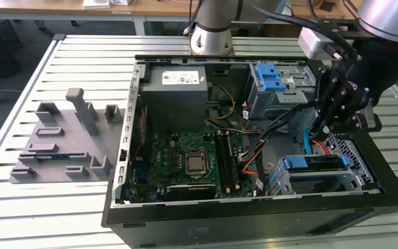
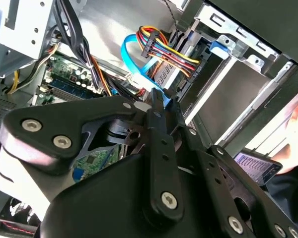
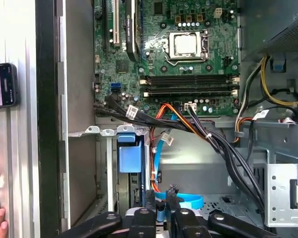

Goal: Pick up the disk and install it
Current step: 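Insert the second disk wire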

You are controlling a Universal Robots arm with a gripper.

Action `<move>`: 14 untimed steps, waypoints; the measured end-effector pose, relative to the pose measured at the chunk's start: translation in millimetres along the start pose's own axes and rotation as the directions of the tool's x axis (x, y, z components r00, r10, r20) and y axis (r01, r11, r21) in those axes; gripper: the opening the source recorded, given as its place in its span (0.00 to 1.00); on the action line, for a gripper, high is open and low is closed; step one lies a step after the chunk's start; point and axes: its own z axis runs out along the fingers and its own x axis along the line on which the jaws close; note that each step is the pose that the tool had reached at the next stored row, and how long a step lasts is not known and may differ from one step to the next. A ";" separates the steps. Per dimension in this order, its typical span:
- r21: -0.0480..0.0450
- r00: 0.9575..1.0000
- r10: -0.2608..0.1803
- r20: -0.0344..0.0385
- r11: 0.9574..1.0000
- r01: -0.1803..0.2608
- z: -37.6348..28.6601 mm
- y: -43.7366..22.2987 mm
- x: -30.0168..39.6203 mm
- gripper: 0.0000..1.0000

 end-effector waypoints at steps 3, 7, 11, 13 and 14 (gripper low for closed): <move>0.000 1.000 0.000 -0.009 1.000 0.000 2.2 0.0 -0.3 0.16; 0.000 1.000 0.000 0.008 1.000 0.000 3.8 0.1 -0.4 0.16; 0.003 0.999 0.000 0.035 1.000 0.000 6.2 1.0 2.5 0.16; 0.011 0.999 -0.001 0.036 1.000 0.000 7.5 2.0 5.4 0.16; 0.016 0.999 -0.001 0.036 1.000 0.001 8.0 2.4 6.5 0.16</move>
